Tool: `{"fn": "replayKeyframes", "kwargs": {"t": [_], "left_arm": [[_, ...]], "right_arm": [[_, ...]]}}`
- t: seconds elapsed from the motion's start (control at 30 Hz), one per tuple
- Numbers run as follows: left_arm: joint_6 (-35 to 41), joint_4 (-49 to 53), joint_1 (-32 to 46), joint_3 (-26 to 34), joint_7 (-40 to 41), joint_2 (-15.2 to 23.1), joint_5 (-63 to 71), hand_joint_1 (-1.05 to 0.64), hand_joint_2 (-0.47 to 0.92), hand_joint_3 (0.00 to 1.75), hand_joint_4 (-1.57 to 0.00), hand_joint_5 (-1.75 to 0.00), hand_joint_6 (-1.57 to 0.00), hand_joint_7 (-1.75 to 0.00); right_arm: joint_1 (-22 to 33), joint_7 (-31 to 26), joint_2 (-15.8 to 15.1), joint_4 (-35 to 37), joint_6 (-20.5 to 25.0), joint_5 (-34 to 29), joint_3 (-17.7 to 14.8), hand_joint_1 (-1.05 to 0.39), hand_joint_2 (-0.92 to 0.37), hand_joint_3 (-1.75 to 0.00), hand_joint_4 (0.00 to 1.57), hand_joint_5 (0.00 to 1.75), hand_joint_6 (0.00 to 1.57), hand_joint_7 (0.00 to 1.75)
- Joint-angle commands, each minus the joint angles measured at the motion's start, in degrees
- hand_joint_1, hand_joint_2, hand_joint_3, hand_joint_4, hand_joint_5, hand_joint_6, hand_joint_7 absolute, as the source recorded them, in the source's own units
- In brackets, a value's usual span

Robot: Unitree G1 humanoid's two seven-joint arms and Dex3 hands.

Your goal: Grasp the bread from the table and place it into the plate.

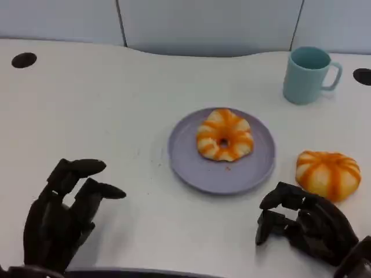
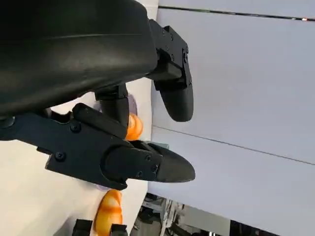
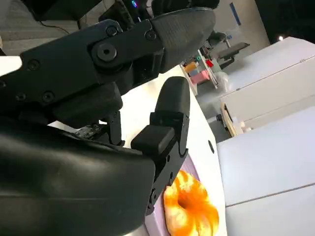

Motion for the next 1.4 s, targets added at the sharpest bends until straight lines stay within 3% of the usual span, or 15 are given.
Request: {"fn": "replayKeyframes", "kwargs": {"t": [0.03, 0.33, 0.47, 0.83, 1.4], "left_arm": [[2.3, 0.1, 2.1, 0.8, -0.8, 0.5, -0.1, -0.61, 0.92, 0.21, -0.27, -1.70, -0.25, -1.41], [2.8, 1.4, 2.8, 0.8, 0.5, 0.1, 2.8, -0.59, 0.92, 0.17, -0.31, -1.75, -0.28, -1.51], [3.4, 1.7, 2.7, 0.6, 1.9, 0.0, 4.7, -0.59, 0.92, 0.16, -0.33, -1.75, -0.23, -1.62], [2.6, 6.2, 0.1, 1.2, 2.2, -0.4, 5.5, -0.61, 0.92, 0.14, -0.32, -1.75, -0.23, -1.63], [1.6, 8.4, -1.6, 2.9, 1.1, -0.1, 5.9, -0.62, 0.92, 0.14, -0.30, -1.75, -0.14, -1.71]], "right_arm": [[2.9, -0.3, -0.5, -0.4, 0.6, -1.0, 0.4, -0.49, -0.92, -0.05, 0.64, 1.42, 0.73, 0.94], [3.3, -1.2, -0.6, -0.4, -0.7, -1.3, 0.5, -0.45, -0.92, -0.06, 0.62, 1.42, 0.72, 0.94], [2.8, -0.8, -0.6, 0.8, -0.4, -0.7, 0.0, -0.48, -0.92, -0.05, 0.64, 1.39, 0.74, 0.91], [1.5, -0.2, -1.6, 1.9, 1.8, -0.4, -0.4, -0.48, -0.92, -0.05, 0.64, 1.44, 0.73, 0.94], [0.4, -1.8, -1.7, 4.1, 1.6, -2.0, -0.2, -0.53, -0.92, -0.03, 0.65, 1.42, 0.71, 0.93]]}}
